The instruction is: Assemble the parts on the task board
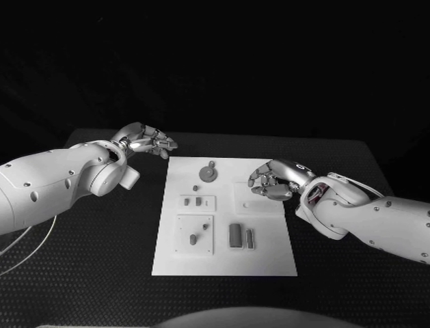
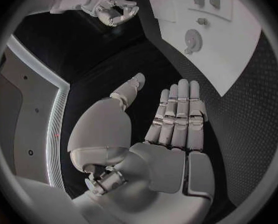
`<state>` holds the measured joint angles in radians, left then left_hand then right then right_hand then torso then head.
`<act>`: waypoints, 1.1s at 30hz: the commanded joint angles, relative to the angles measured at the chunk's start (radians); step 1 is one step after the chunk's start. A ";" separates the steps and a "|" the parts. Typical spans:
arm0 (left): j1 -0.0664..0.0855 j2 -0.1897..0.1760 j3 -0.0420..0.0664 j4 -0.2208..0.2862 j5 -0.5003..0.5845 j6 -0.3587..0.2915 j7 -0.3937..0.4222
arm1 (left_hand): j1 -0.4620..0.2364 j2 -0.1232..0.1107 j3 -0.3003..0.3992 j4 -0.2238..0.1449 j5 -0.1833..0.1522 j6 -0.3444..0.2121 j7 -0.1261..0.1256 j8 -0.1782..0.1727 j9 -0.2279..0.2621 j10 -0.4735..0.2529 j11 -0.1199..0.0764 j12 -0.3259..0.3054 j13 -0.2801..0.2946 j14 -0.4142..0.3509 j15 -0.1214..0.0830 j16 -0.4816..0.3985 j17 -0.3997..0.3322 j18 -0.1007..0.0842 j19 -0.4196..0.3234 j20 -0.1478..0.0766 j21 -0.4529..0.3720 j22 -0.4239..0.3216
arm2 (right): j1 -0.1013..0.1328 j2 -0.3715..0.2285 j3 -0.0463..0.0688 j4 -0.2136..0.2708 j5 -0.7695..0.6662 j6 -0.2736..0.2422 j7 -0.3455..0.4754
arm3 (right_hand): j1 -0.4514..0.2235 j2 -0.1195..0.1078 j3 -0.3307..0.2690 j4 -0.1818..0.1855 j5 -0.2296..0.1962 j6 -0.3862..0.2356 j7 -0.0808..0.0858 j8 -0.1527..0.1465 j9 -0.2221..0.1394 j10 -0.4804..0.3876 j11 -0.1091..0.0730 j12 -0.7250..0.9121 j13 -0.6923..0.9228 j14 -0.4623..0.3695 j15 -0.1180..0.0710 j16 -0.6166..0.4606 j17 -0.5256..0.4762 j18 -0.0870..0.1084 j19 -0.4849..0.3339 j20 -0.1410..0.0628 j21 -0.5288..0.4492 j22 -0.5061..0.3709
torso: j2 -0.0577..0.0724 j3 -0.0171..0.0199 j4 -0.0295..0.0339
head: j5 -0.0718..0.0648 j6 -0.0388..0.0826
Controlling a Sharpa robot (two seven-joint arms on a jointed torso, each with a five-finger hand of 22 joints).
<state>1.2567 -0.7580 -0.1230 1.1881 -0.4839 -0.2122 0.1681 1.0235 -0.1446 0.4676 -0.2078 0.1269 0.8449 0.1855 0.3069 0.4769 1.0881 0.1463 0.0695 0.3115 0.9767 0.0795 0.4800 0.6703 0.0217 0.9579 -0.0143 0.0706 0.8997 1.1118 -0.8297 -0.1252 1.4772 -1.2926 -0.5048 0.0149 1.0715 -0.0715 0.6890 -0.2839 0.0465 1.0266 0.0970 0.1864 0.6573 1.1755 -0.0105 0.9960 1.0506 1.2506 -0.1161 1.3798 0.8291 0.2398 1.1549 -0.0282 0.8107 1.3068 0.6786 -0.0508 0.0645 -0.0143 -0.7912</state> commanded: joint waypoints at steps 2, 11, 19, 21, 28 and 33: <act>0.001 0.012 0.001 -0.021 0.105 -0.032 0.061 | -0.002 0.013 0.000 0.002 -0.005 -0.001 -0.004 0.004 -0.001 0.010 -0.006 0.009 0.003 0.000 0.005 -0.009 0.000 -0.007 -0.012 -0.001 0.000 -0.002 | 0.011 0.044 0.023 -0.134 0.381 -0.035 0.168 | -0.014 -0.016 0.013 0.008 0.001 -0.059 0.024 -0.025 -0.010 -0.066 0.021 -0.077 -0.048 -0.063 0.022 -0.087 -0.039 0.004 -0.071 0.031 -0.063 -0.022 | -0.018 0.0008 -0.0058 | -0.009 0.052; 0.002 0.029 0.002 -0.084 0.197 -0.020 0.097 | -0.002 0.037 0.004 -0.015 -0.004 -0.019 -0.007 -0.005 -0.008 -0.019 0.004 -0.006 -0.027 -0.077 0.040 -0.106 -0.036 -0.010 -0.083 0.031 -0.008 -0.036 | 0.011 0.182 0.083 -0.442 0.670 0.161 0.305 | -0.048 -0.008 0.022 0.003 0.003 -0.131 0.083 -0.044 -0.013 -0.249 0.094 -0.387 -0.297 -0.272 0.112 -0.450 -0.197 -0.054 -0.323 0.117 -0.296 -0.134 | -0.046 0.0133 -0.0155 | -0.015 0.162; 0.003 0.051 0.004 -0.127 0.258 0.003 0.119 | -0.015 0.037 0.004 -0.026 -0.009 -0.061 -0.022 -0.025 -0.020 -0.124 0.002 -0.007 -0.097 -0.193 0.072 -0.210 -0.092 -0.022 -0.196 0.069 -0.008 -0.096 | 0.006 0.267 0.144 -0.601 0.877 0.275 0.342 | -0.063 0.038 -0.039 -0.004 0.002 -0.184 0.088 -0.050 -0.020 -0.247 0.159 -0.666 -0.574 -0.433 0.247 -0.761 -0.329 -0.122 -0.568 0.174 -0.448 -0.174 | -0.066 0.0215 -0.0210 | -0.002 0.241; 0.004 0.058 0.004 -0.137 0.286 0.015 0.115 | -0.021 0.030 0.001 -0.026 -0.016 -0.080 -0.027 -0.033 -0.022 -0.162 0.000 -0.007 -0.119 -0.222 0.079 -0.232 -0.107 -0.022 -0.222 0.079 -0.008 -0.113 | 0.006 0.277 0.168 -0.619 0.892 0.274 0.356 | -0.073 0.044 -0.055 -0.002 0.003 -0.196 0.088 -0.052 -0.022 -0.255 0.164 -0.702 -0.610 -0.489 0.269 -0.820 -0.356 -0.132 -0.599 0.181 -0.470 -0.180 | -0.069 0.0235 -0.0233 | 0.002 0.263; 0.003 0.094 0.004 -0.175 0.341 -0.009 0.120 | -0.088 0.006 -0.016 0.029 -0.039 -0.187 -0.037 -0.074 -0.032 -0.308 0.000 -0.007 -0.186 -0.321 0.108 -0.291 -0.143 -0.022 -0.315 0.116 -0.008 -0.159 | 0.005 0.296 0.190 -0.646 0.924 0.316 0.373 | -0.199 0.042 -0.155 0.027 0.001 -0.261 0.093 -0.075 -0.034 -0.318 0.185 -0.809 -0.706 -0.614 0.305 -0.938 -0.417 -0.156 -0.680 0.204 -0.540 -0.209 | -0.078 0.0290 -0.0271 | 0.012 0.315; 0.003 0.107 0.004 -0.192 0.343 0.007 0.131 | -0.145 -0.016 -0.040 0.081 -0.075 -0.232 -0.054 -0.079 -0.024 -0.346 -0.009 -0.004 -0.210 -0.358 0.107 -0.302 -0.147 -0.022 -0.352 0.128 -0.004 -0.173 | 0.004 0.299 0.191 -0.640 0.925 0.352 0.371 | -0.304 0.040 -0.233 0.056 0.001 -0.317 0.096 -0.096 -0.043 -0.360 0.194 -0.863 -0.752 -0.664 0.313 -0.978 -0.438 -0.177 -0.748 0.214 -0.580 -0.214 | -0.077 0.0338 -0.0277 | 0.015 0.334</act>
<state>1.2581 -0.6546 -0.1195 0.9979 -0.1773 -0.2213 0.2687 0.8875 -0.1585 0.4317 -0.1322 0.0571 0.6170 0.1308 0.2311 0.4518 0.7484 0.1391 0.0647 0.1035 0.6275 0.1869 0.1818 0.5234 0.0074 0.6129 0.1160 0.0666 0.7278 1.1172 -0.5319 0.0651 0.8330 -0.4017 -0.2227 0.3574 0.7789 -0.0325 0.4640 -0.2311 0.0465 0.7153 0.1923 0.0927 0.6148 0.8214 0.1826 0.1385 0.3035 0.5910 0.1964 0.4055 0.3938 0.0756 0.4139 0.1846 0.2350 1.0932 0.6021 -0.0205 0.0375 -0.0002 -0.4663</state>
